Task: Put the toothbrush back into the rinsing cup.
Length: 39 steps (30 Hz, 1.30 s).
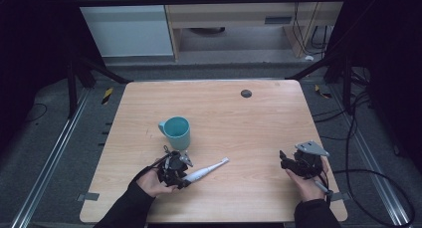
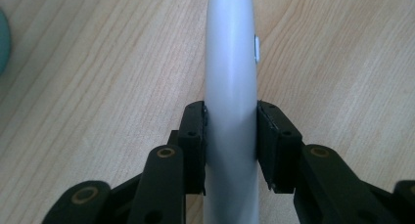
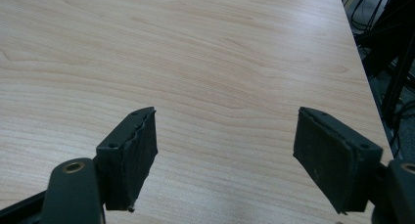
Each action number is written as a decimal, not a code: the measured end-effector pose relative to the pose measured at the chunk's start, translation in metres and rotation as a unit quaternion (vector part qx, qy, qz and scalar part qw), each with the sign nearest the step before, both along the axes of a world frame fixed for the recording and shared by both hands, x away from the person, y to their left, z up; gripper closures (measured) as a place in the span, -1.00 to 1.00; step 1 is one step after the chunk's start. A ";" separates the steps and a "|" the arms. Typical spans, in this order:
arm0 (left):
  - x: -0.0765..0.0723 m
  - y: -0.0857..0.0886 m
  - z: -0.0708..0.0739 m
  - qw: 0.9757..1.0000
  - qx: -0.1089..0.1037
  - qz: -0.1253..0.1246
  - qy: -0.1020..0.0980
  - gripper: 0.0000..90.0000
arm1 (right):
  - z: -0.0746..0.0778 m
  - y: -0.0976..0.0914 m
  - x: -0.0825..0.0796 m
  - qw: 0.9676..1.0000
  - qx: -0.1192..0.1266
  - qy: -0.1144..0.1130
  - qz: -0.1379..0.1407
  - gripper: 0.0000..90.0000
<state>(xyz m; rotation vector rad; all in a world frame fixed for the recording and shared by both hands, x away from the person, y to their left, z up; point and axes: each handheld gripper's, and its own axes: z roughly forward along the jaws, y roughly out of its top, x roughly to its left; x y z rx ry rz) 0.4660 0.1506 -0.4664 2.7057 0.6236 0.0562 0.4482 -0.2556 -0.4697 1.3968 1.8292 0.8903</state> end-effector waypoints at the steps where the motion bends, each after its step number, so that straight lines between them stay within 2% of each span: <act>1: 0.000 0.000 -0.001 1.000 -0.001 0.001 -0.002 0.46 | 0.000 0.000 0.000 1.000 0.000 0.000 0.000 -0.46; 8: 0.003 0.001 0.000 1.000 -0.002 0.012 -0.005 0.39 | 0.000 0.000 0.000 1.000 0.001 0.000 0.000 -0.47; 13: 0.005 0.001 0.002 1.000 0.002 0.013 -0.001 0.34 | 0.000 0.000 0.000 1.000 0.001 -0.001 0.000 -0.47; 18: 0.007 -0.004 0.000 1.000 0.017 0.008 0.005 0.33 | 0.000 -0.001 0.000 1.000 -0.001 -0.002 0.000 -0.47; 26: 0.010 -0.012 0.001 0.999 0.044 0.012 0.006 0.32 | 0.000 -0.001 0.000 1.000 -0.001 -0.001 -0.001 -0.47; 33: 0.012 -0.016 0.002 0.998 0.058 0.012 0.006 0.36 | 0.000 -0.002 0.000 1.000 -0.001 -0.001 -0.001 -0.47; 39: 0.011 -0.016 0.002 0.998 0.061 0.012 0.003 0.45 | 0.000 -0.001 0.000 1.000 -0.001 0.001 -0.002 -0.47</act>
